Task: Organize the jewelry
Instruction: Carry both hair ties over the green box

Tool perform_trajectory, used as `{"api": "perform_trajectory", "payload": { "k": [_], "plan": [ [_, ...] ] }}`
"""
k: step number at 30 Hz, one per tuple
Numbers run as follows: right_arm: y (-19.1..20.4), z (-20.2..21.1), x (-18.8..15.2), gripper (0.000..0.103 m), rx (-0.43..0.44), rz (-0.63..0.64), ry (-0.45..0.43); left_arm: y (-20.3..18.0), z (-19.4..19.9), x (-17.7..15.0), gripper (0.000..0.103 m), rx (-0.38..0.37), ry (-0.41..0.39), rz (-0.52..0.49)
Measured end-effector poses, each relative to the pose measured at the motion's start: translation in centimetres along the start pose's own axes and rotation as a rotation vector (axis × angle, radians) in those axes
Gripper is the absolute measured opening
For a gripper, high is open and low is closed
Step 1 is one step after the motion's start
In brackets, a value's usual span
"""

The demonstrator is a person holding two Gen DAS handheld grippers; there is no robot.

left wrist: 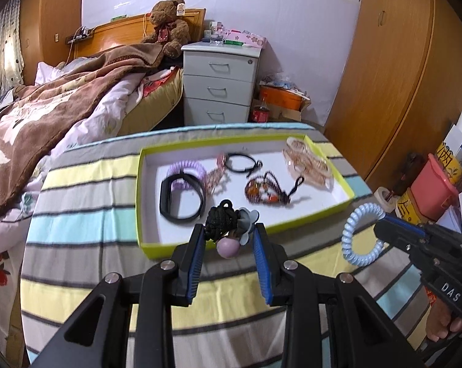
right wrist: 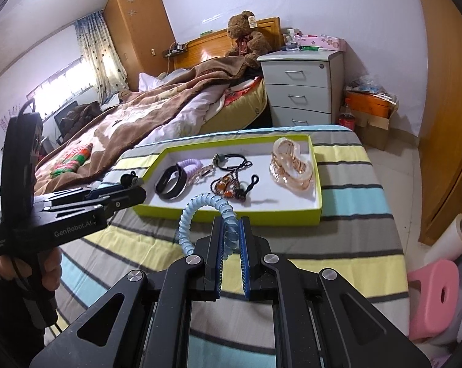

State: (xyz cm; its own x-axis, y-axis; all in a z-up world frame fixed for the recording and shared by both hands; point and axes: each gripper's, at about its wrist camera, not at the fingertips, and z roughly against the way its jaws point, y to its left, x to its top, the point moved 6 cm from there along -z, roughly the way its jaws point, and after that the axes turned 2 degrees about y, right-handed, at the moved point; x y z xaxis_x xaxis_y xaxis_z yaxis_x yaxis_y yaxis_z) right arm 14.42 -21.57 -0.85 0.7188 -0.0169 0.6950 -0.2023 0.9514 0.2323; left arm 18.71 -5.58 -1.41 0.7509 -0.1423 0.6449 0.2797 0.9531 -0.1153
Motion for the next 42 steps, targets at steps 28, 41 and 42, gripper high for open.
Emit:
{"api": "perform_trajectory", "payload": {
  "k": [28, 41, 42],
  "plan": [
    [-5.2, -6.0, 3.7, 0.010, -0.219, -0.009, 0.059, 0.2, -6.4, 4.1, 0.033, -0.050, 0.063, 0.029],
    [-4.3, -8.6, 3.0, 0.010, -0.215, 0.068, 0.138, -0.2, -8.7, 2.8, 0.033, -0.049, 0.114, 0.016],
    [-4.3, -8.8, 3.0, 0.010, -0.217, 0.072, 0.146, -0.2, -8.8, 2.8, 0.033, -0.048, 0.117, 0.018]
  ]
}}
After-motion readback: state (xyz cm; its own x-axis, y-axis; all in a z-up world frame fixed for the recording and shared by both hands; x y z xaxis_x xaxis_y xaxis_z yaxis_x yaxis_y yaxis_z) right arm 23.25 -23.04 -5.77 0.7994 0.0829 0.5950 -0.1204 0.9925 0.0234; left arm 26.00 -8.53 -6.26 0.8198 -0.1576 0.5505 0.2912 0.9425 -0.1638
